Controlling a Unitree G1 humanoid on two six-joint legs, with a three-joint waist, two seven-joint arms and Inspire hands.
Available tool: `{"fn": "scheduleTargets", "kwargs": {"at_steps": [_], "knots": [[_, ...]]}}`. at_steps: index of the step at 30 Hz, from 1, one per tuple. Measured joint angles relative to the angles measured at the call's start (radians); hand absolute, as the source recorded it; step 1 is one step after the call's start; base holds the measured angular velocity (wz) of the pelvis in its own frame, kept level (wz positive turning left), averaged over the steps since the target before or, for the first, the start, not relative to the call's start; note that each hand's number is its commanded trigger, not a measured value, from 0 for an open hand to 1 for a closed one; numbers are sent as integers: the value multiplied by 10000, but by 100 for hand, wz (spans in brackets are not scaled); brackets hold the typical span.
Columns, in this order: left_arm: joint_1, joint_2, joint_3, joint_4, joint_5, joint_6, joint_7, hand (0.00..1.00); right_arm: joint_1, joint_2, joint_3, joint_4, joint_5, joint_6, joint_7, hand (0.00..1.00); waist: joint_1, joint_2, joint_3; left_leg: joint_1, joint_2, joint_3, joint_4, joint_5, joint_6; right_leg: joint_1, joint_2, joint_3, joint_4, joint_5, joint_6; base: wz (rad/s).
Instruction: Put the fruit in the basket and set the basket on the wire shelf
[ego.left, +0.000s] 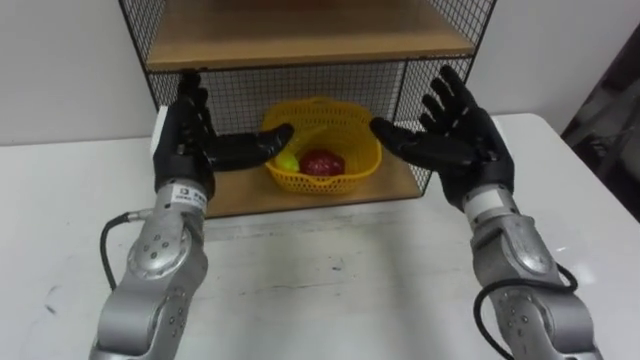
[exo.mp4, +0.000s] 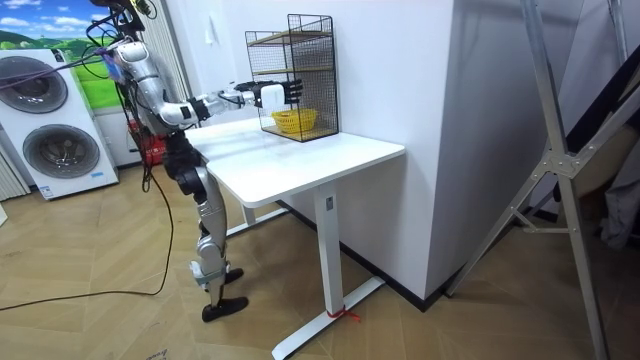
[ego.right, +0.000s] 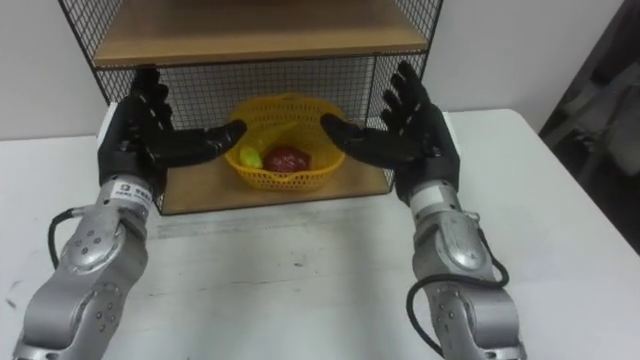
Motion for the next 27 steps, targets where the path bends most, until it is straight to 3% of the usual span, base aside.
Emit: {"fn": "scheduleTargets", "kwargs": {"at_steps": [4, 6, 8, 12, 16, 21, 27], "knots": [[902, 84, -16, -459, 210, -27, -487, 0, 816, -28, 1, -604, -279, -90, 407, 0, 12, 38, -8, -70, 0, -3, 2, -4, -2, -141, 0, 15, 16, 0, 0, 0], [1557, 453, -68, -514, 264, -280, -737, 0, 1434, -215, 34, -819, -293, -303, 724, 0, 16, 56, -7, -55, -1, -2, -13, -2, -2, -136, 0, 18, 24, 0, 0, 0], [2045, 621, -70, -514, 286, -363, -831, 0, 1789, -331, 24, -822, -372, -327, 915, 0, 12, 57, -8, -59, 0, 16, -9, -3, -2, -146, -3, 3, 33, -1, 0, -2], [3125, 626, -110, -573, -144, -459, -1259, 0, 2406, -325, 10, -876, -627, -432, 1367, 0, -9, 39, -26, -247, -6, 36, 17, -20, -18, -342, -23, -7, 70, -13, -13, -1], [3438, 620, -105, -794, -312, -688, -1584, 0, 2819, -324, 10, -887, -598, -595, 1928, 0, 4, -5, -51, -400, -10, 32, 54, -19, -27, -469, -28, -45, 69, -28, -41, 0], [3989, 662, 4, -1331, -714, -1675, -1789, 0, 3690, -331, -34, -1408, -542, -928, 2440, 0, 43, -35, -60, -417, -23, 44, 35, -40, -33, -503, -37, -50, 64, -133, -117, 0], [4356, 744, 146, -1331, -649, -1986, -1805, 0, 4068, -359, -400, -1833, -632, -1277, 2600, 0, 80, -23, -34, -481, -20, 28, 57, -46, -59, -591, -24, -53, 61, -218, -141, 0]]}}
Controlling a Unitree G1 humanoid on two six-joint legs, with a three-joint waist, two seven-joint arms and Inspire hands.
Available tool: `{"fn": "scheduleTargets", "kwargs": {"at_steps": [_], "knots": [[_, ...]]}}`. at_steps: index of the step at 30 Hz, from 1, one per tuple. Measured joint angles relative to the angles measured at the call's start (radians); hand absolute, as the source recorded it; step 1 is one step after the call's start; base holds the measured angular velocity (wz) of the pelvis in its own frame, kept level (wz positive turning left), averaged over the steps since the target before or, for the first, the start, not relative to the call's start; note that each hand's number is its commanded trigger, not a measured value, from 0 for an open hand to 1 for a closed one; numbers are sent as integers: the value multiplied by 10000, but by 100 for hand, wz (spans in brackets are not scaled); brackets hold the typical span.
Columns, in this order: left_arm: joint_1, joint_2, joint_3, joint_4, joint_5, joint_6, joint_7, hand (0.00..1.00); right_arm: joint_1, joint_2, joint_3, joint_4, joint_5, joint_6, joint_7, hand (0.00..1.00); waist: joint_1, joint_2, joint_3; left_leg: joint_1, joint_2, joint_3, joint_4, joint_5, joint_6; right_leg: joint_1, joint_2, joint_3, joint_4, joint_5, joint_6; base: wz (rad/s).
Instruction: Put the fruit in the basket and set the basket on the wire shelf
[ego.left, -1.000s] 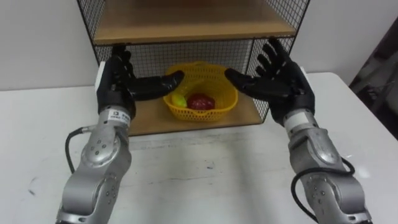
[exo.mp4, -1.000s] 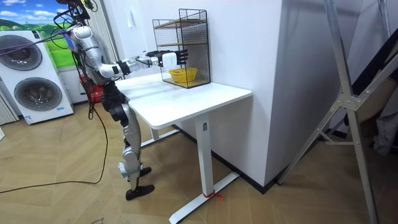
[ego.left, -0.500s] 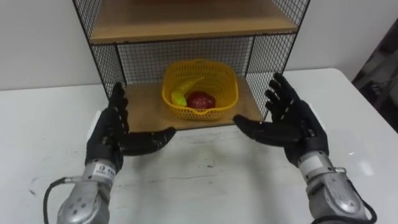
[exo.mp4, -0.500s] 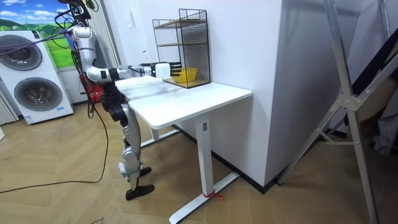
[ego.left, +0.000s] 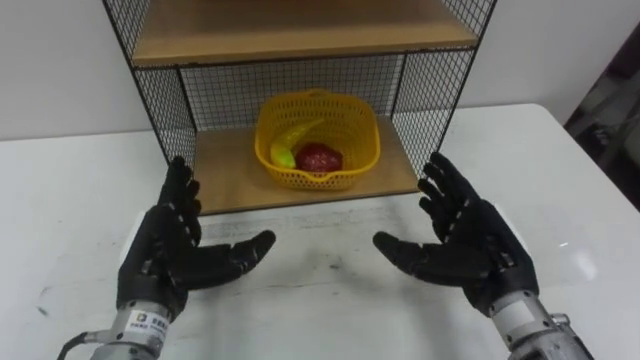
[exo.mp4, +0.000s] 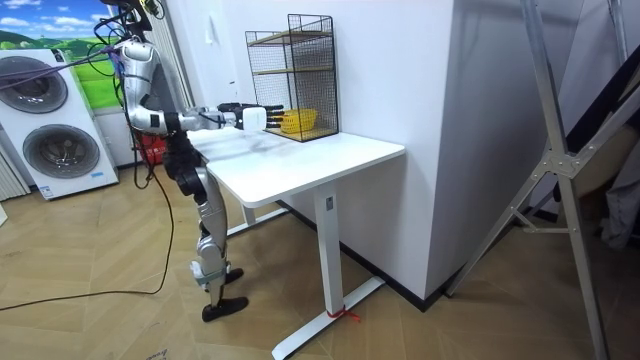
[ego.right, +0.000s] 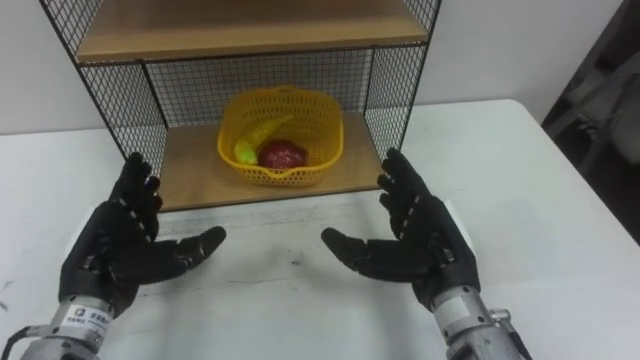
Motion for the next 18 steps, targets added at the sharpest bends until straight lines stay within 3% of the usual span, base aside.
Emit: {"fn": "scheduleTargets", "kwargs": {"at_steps": [5, 10, 13, 15, 16, 18], "knots": [[13, 47, 338, -252, 396, -231, 68, 0, 177, -24, -204, -4, -462, -723, -269, 0, 80, 13, 24, -70, 6, -14, 107, -21, -27, -48, 8, -16, -5, -19, -2, 0], [-10, 74, 1004, -1017, 1135, -1069, 567, 0, 176, -160, -1019, -484, -1081, -1286, -1210, 0, 172, 70, 104, -185, -8, -79, 119, -17, -24, -104, 25, -19, -31, -21, 1, 2], [-155, 72, 2217, -2156, 1599, -1734, 1473, 0, 152, -623, -2091, -1075, -1272, -1510, -1947, 0, 289, 63, 106, -189, -10, -77, 65, -6, -29, -136, 20, -29, -3, -22, -2, 0], [-572, 88, 3578, -2745, 2187, -2501, 2612, 0, 146, -972, -3146, -1492, -1588, -1921, -2822, 0, 477, 65, 115, -131, -7, -84, 48, -4, -31, -39, 29, -46, -26, -4, -14, 0], [-683, 133, 3983, -2795, 2388, -2669, 2930, 0, 142, -1046, -3402, -1608, -1729, -1999, -3067, 0, 492, 64, 114, -127, -8, -96, 52, -3, -32, -37, 28, -62, -35, -5, -13, 6], [-920, 750, 5404, -3295, 3141, -2954, 4386, 0, 108, -1600, -4384, -1888, -2124, -2351, -4088, 0, 483, -9, 53, -155, -26, -195, 98, -8, -37, -18, 18, -136, -53, -56, -11, 12]]}}
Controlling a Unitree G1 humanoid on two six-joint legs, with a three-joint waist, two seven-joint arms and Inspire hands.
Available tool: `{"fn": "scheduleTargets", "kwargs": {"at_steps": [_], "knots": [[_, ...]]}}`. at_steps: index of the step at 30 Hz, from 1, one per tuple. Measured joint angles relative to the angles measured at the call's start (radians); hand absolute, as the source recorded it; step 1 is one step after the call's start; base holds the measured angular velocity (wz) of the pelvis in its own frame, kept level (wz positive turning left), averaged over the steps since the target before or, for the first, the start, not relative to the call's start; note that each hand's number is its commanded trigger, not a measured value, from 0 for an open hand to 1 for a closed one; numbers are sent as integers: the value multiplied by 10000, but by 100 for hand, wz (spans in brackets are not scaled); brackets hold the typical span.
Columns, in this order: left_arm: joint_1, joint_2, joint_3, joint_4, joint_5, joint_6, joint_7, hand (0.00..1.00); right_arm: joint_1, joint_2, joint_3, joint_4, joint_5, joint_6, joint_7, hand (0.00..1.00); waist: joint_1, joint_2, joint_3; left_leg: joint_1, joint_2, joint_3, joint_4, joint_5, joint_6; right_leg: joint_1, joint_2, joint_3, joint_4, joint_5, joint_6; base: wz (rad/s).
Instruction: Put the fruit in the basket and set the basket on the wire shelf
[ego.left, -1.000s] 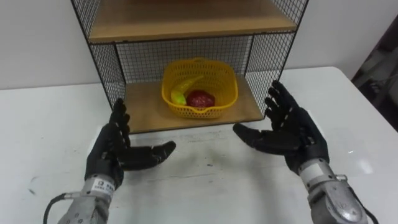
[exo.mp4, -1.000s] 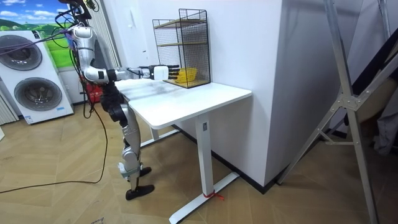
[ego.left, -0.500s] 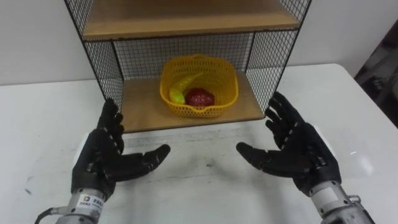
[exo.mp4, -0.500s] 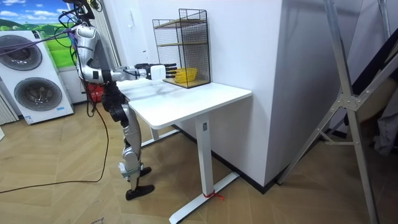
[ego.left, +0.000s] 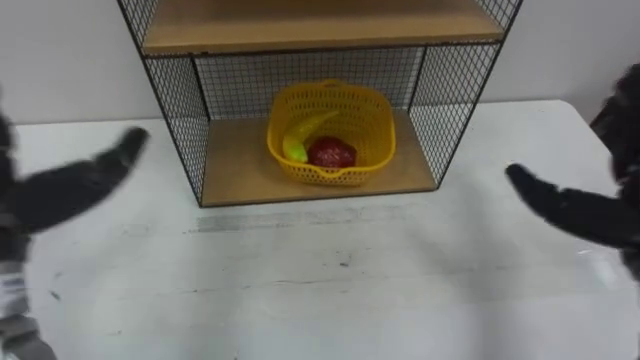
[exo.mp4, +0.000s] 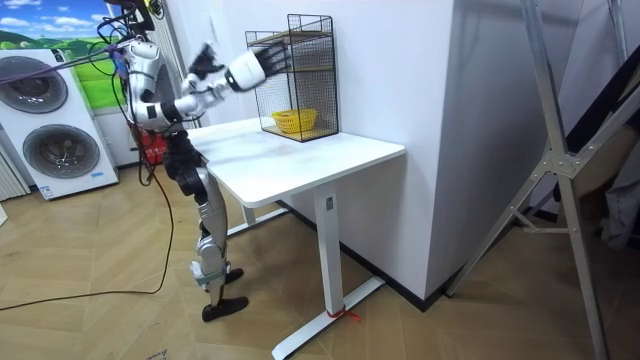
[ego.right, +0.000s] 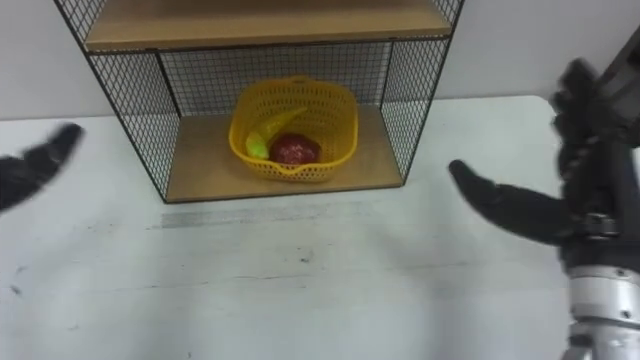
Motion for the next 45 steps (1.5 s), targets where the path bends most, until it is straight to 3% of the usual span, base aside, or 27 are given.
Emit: {"fn": "scheduleTargets", "kwargs": {"at_steps": [2, 4, 6, 7, 9, 10, 11, 12, 13, 15, 17, 18, 20, 22, 25, 26, 29, 32, 34, 36, 37, 38, 40, 42, 43, 45], "knots": [[-201, 577, 1001, -59, 454, -423, 1034, 0, -237, -407, -846, -4, -353, -235, -772, 0, -17, -53, -38, -16, -18, -97, 18, -2, -1, 30, -6, -72, 2, -42, 10, 14], [-556, 931, 2130, -68, 1036, -562, 1996, 0, -628, -902, -1737, 5, -417, -378, -1487, 0, 33, -88, -38, -19, -24, -114, 17, -1, -1, 23, -10, -92, 21, -50, 6, 5], [-779, 1519, 3467, -35, 1184, -733, 3214, 0, -1034, -1568, -2814, 6, -460, -640, -2393, 0, 36, -97, -29, -45, -20, -120, 12, -1, -4, -14, -10, -104, 40, -64, -10, 0], [-853, 1667, 3785, -5, 1202, -759, 3513, 0, -1117, -1731, -3073, 28, -460, -691, -2598, 0, 38, -102, -28, -58, -18, -121, 14, -2, -6, -27, -10, -105, 41, -69, -16, 0], [-1050, 2423, 4920, 247, 1181, -823, 4593, 0, -1391, -2485, -3900, 195, -367, -810, -3392, 0, 29, -80, -19, -105, -9, -132, 53, -14, -24, -57, -2, -111, 35, -98, -29, 0], [-1088, 2625, 5155, 373, 1161, -859, 4823, 0, -1482, -2651, -4044, 263, -351, -839, -3600, 0, 25, -59, -22, -123, -7, -140, 79, -19, -30, -65, -3, -132, 41, -112, -35, 6], [-1146, 3117, 5626, 824, 1118, -900, 5232, 0, -1613, -2993, -4430, 433, -227, -892, -3952, 0, 30, -47, -83, -229, -6, -197, 217, -34, -47, -119, -5, -200, 58, -142, -31, 10], [-1105, 3618, 5957, 1298, 866, -887, 5613, 0, -1619, -3353, -4822, 779, -18, -1018, -4304, 0, -16, -45, -87, -265, -5, -227, 245, -36, -50, -126, 3, -216, 58, -141, -38, 10], [-1041, 3829, 6082, 1510, 692, -870, 5778, 0, -1621, -3533, -5002, 951, 97, -1055, -4474, 0, -3, -39, -88, -269, -5, -228, 247, -35, -51, -128, 6, -212, 59, -138, -41, 5], [-825, 4628, 6605, 2767, 237, -655, 6369, 0, -1636, -4307, -5657, 1995, 532, -988, -5182, 0, 37, 11, -96, -274, 3, -203, 260, -40, -57, -172, 8, -170, 124, -139, -44, -3], [-670, 5023, 6884, 3511, -634, -400, 6689, 0, -1555, -4840, -6105, 2887, 1001, -834, -5745, 0, 65, 35, -129, -297, -1, -169, 251, -47, -66, -267, -5, -98, 237, -191, -45, -7], [-595, 5345, 7151, 4273, -1096, -257, 6882, 0, -1466, -5144, -6425, 3697, 1251, -741, -6095, 0, 71, 27, -176, -354, 2, -138, 260, -77, -108, -377, -10, -48, 350, -246, -54, -6], [-253, 5841, 7430, 5797, -1991, -26, 7054, 0, -1308, -5668, -6804, 5171, 1940, -596, -6569, 0, 41, 31, -178, -399, -1, -104, 278, -89, -96, -503, -26, -44, 572, -355, -72, -2], [90, 5992, 7429, 7092, -2951, 324, 7134, 0, -1089, -5925, -7078, 6726, 2537, -268, -6864, 0, -56, 86, -191, -561, -4, -193, 419, -142, -102, -544, -13, -110, 568, -372, -75, 8], [377, 5961, 6910, 9332, -4671, 768, 7016, 0, -739, -5916, -7059, 9506, 3931, 272, -7150, 0, -86, 87, -200, -581, -8, -217, 402, -151, -110, -556, -3, -162, 574, -385, -91, 1], [498, 5829, 6729, 10273, -5263, 989, 6842, 0, -559, -5795, -7065, 10397, 4688, 538, -7176, 0, -79, 65, -193, -598, -7, -212, 390, -150, -111, -585, -1, -166, 581, -385, -92, 0], [601, 5239, 6493, 12431, -6438, 1160, 6267, 0, -4, -4974, -7125, 11870, 5750, 769, -7025, 0, -162, 142, -233, -574, -5, -251, 369, -153, -115, -574, -19, -217, 612, -410, -100, 4], [784, 4899, 6192, 14944, -7330, 1313, 5551, 0, 314, -4302, -7125, 13869, 6950, 782, -6651, 0, -228, 172, -264, -411, 4, -300, 387, -212, -204, -400, -3, -197, 621, -468, -120, 4], [1035, 4383, 6198, 15835, -7900, 1320, 5111, 0, 476, -3812, -7146, 14658, 7644, 771, -6520, 0, -282, 178, -261, -362, 20, -303, 401, -237, -225, -314, 12, -178, 614, -545, -49, -2], [1136, 3386, 6180, 16451, -8302, 1310, 4589, 0, 705, -2831, -7093, 15204, 8186, 761, -6298, 0, -291, 182, -255, -366, 43, -367, 460, -238, -229, -328, 38, -176, 633, -597, -73, 0], [1129, 3191, 6167, 16639, -8347, 1310, 4479, 0, 699, -2620, -7058, 15305, 8199, 750, -6291, 0, -290, 182, -254, -381, 54, -367, 506, -260, -244, -330, 44, -162, 663, -610, -93, -4], [1129, 2771, 6074, 16857, -8445, 1309, 4241, 0, 693, -2273, -6849, 15551, 8306, 728, -6195, 0, -270, 191, -250, -405, 75, -362, 610, -319, -244, -332, 56, -131, 748, -646, -92, -6], [1122, 2197, 5620, 17102, -8424, 1300, 3771, 0, 652, -1716, -6238, 15936, 8537, 601, -5985, 0, -284, 182, -249, -472, 139, -362, 793, -408, -249, -322, 41, -142, 768, -652, -92, -2], [1105, 1273, 4664, 17344, -8415, 1261, 3011, 0, 518, -759, -5316, 16299, 8536, 506, -5533, 0, -285, 177, -246, -496, 171, -363, 845, -420, -263, -300, 64, -148, 747, -596, -76, 0], [1099, 1040, 4461, 17389, -8409, 1263, 2841, 0, 465, -512, -5091, 16383, 8543, 508, -5427, 0, -305, 176, -246, -481, 172, -363, 845, -420, -265, -285, 63, -148, 747, -593, -80, 0], [1043, 191, 3591, 17511, -8162, 1449, 2104, 0, 50, 367, -4232, 17045, 8503, 617, -4963, 0, -329, 172, -244, -409, 179, -346, 819, -425, -282, -217, 65, -119, 730, -579, -101, 0]]}}
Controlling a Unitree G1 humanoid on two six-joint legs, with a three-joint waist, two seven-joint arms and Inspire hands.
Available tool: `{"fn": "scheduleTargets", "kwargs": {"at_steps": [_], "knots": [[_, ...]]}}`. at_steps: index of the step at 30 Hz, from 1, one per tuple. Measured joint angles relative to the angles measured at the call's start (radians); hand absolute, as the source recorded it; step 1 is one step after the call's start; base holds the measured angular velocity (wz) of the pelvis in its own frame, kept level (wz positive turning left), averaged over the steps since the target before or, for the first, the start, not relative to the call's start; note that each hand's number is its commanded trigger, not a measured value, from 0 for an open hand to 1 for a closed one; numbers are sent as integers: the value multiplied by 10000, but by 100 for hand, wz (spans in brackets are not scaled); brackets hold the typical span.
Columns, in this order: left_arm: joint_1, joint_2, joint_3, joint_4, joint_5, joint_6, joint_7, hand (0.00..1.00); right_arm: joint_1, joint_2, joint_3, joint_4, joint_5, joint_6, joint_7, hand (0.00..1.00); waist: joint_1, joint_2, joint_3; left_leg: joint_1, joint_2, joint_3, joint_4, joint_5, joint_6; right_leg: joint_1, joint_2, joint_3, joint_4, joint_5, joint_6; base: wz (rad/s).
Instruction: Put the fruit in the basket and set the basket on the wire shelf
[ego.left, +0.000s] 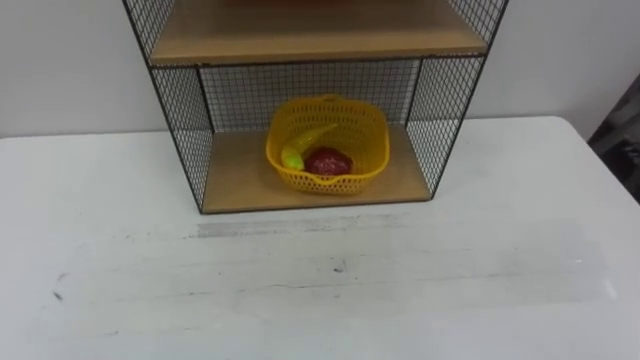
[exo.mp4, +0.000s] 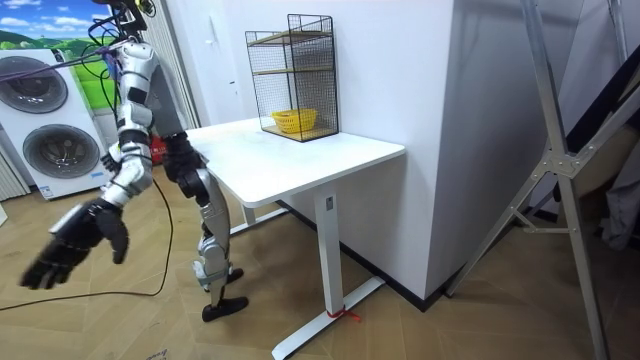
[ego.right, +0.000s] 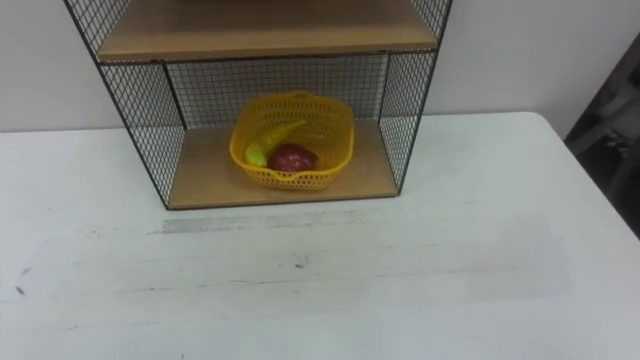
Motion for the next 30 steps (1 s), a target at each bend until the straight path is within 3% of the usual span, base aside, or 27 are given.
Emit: {"fn": "scheduleTargets", "kwargs": {"at_steps": [3, 5, 6, 9, 13, 15, 16, 17, 18, 23, 30], "knots": [[-94, -584, -989, 591, 919, 493, -1185, 0, -610, 673, 1011, 893, -364, 492, 694, 0, -76, -8, 2, 305, -18, 26, -151, 0, -7, 295, -10, 18, -148, 52, -68, -1], [-192, -766, -1447, 750, 2067, 872, -1794, 0, -914, 908, 1334, 1085, -1026, 897, 1011, 0, -188, -27, 33, 397, -22, 28, -186, 2, -13, 401, -3, 16, -194, 93, -105, 0], [-277, -815, -1762, 770, 2907, 1098, -2132, 0, -1108, 924, 1609, 1092, -1616, 1133, 1208, 0, -249, -31, 38, 435, -21, 40, -206, 17, -21, 422, 1, 29, -195, 117, -109, 0], [-742, -803, -2757, 615, 5189, 1510, -2742, 0, -1424, 856, 2463, 1051, -2902, 1366, 1677, 0, -307, -75, 91, 690, -44, 40, -327, 59, -29, 626, -14, 32, -233, 102, -92, 0], [-1392, -805, -4037, 239, 7056, 2092, -3331, 0, -1915, 756, 3293, 1075, -3767, 1872, 2312, 0, -457, -114, 123, 773, -79, -30, -505, 156, -45, 673, 4, 40, -383, 155, -74, -1], [-1601, -794, -4696, -199, 8058, 2335, -3738, 0, -2187, 756, 3730, 1034, -4530, 2332, 2847, 0, -573, -154, 215, 850, -94, -29, -638, 226, -43, 687, 5, 46, -464, 225, -144, 0], [-1579, -793, -4815, -317, 8125, 2409, -3782, 0, -2196, 758, 3892, 1009, -4629, 2420, 2982, 0, -567, -151, 252, 858, -92, -23, -661, 236, -41, 691, 14, 61, -500, 248, -143, -5], [-1624, -799, -5039, -459, 8424, 2686, -3807, 0, -2266, 762, 4203, 990, -4892, 2607, 3193, 0, -557, -158, 349, 872, -101, -23, -730, 285, -30, 690, 16, 60, -526, 279, -142, 0], [-1629, -816, -5265, -571, 8767, 2924, -3842, 0, -2336, 763, 4430, 1010, -5213, 2779, 3389, 0, -555, -167, 389, 909, -129, -29, -836, 348, -25, 683, 1, 56, -544, 289, -137, 0], [-1650, -912, -5713, -659, 9959, 3200, -4004, 0, -2485, 765, 5340, 1063, -6403, 3103, 4091, 0, -529, -175, 381, 922, -144, -42, -854, 363, -15, 668, -16, 24, -530, 277, -133, 0], [-1666, -1060, -6189, -683, 10631, 3392, -3999, 0, -2649, 875, 6755, 979, -9060, 3245, 4955, 0, -479, -213, 356, 930, -138, -29, -840, 400, 36, 689, 57, 34, -550, 295, -149, 0]]}}
